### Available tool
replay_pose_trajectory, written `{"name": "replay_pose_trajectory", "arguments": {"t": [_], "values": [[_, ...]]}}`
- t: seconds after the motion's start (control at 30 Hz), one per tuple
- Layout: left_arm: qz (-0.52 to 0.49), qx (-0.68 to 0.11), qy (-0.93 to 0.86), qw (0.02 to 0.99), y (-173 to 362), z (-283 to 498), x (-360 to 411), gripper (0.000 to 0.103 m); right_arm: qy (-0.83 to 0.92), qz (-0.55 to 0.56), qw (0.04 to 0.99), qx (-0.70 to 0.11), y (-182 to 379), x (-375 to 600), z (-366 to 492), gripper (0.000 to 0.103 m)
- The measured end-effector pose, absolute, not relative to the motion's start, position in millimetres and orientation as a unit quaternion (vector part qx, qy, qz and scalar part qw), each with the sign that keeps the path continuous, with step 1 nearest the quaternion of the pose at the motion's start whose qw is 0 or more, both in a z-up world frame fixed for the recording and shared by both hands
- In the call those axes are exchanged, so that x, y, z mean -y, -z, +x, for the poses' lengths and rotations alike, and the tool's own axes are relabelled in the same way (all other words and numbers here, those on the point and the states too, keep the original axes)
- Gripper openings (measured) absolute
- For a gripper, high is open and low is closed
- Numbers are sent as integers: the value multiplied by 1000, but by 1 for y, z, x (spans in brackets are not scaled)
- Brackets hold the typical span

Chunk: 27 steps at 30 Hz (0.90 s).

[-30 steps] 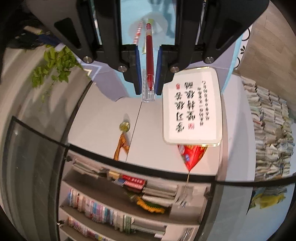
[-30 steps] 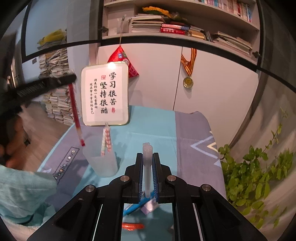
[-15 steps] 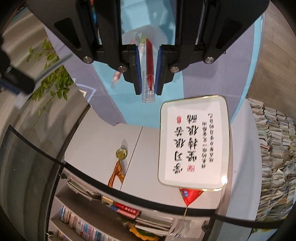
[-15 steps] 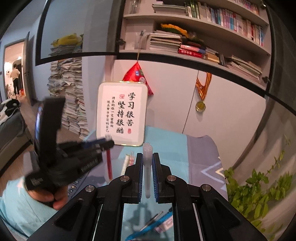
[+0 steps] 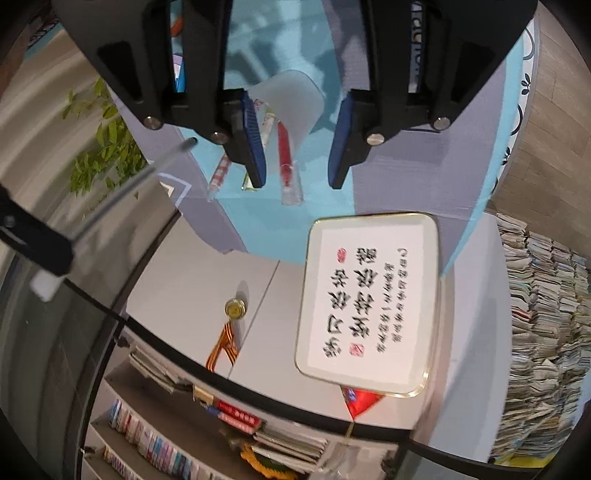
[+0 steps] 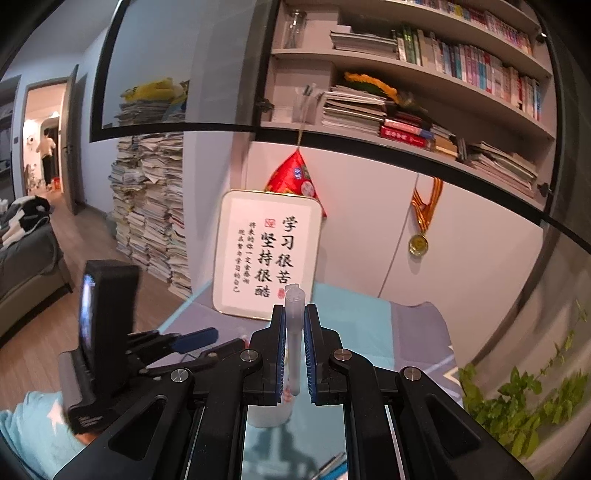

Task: Organize stationery
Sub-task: 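Drop the pens into the frosted cup with left tool while right tool drops the gel pen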

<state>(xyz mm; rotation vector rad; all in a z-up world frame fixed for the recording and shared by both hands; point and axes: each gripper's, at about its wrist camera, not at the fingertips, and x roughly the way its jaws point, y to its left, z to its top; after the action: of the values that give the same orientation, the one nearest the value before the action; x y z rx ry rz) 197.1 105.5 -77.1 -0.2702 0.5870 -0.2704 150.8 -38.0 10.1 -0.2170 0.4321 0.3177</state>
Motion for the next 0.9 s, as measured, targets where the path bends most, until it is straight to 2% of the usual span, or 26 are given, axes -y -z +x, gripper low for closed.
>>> {"name": "replay_pose_trajectory", "arguments": {"t": [0.17, 0.9], "values": [[-124, -279, 113, 945, 77, 184, -115, 35, -167, -106, 955, -222, -4, 29, 160, 10], [-107, -317, 123, 934, 103, 174, -114, 36, -169, -93, 928, -320, 47, 23, 195, 10]]}}
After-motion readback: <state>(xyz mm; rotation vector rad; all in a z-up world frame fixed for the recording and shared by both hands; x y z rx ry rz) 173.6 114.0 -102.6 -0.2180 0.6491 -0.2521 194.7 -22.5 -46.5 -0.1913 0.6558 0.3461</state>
